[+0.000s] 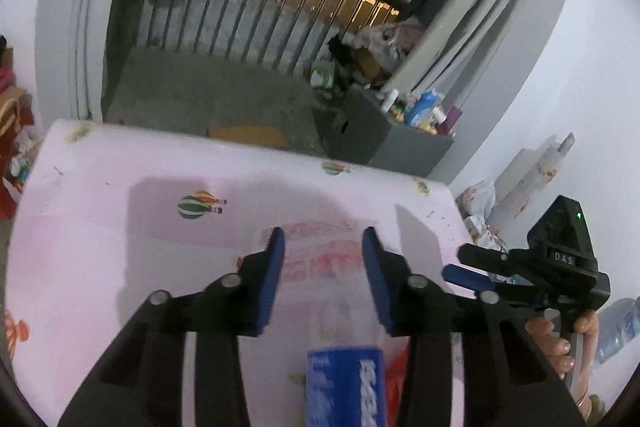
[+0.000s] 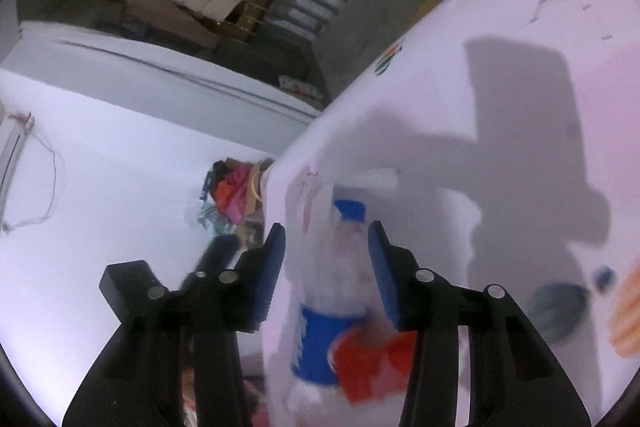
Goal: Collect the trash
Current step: 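Move the left tool to the clear red-printed plastic bag while the right tool approaches the red wrapper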
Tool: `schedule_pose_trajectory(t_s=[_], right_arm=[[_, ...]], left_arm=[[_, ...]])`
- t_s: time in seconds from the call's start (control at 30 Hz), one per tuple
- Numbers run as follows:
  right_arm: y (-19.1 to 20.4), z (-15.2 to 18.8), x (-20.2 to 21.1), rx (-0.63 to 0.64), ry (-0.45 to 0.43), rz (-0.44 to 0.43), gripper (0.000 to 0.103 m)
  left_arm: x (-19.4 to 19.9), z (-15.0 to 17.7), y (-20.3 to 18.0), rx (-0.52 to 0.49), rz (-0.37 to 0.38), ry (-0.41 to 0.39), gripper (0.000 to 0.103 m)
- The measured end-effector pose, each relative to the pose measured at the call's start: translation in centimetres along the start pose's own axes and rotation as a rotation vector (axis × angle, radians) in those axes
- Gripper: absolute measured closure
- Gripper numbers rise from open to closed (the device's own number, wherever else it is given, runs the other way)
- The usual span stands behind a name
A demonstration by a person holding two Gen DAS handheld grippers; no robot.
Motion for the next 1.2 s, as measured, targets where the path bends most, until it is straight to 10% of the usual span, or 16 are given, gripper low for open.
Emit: schedule_pose_trajectory(t_s=[0.57, 1.2], right_arm=[[0.5, -0.8, -4.8, -0.014, 0.149, -0.072, 0.100], [4.5, 3.7, 8.9, -0.024, 0.092, -0.369, 0.100]], left_arm=[[-6.5, 1.8, -1.3, -0.036, -0.001, 0.181, 0.094], [6.7, 3.2, -11.4, -0.219, 0.229, 0.048, 0.095]])
Point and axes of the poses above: each gripper's, at about its wrist camera, not at the fingertips, and x roughly against the way its jaws point, y to its left, z to its underside, the point moved 3 cm from there along -x, roughly the way its jaws point, and after that the axes turned 6 degrees about -z, right-handed, at the moved point
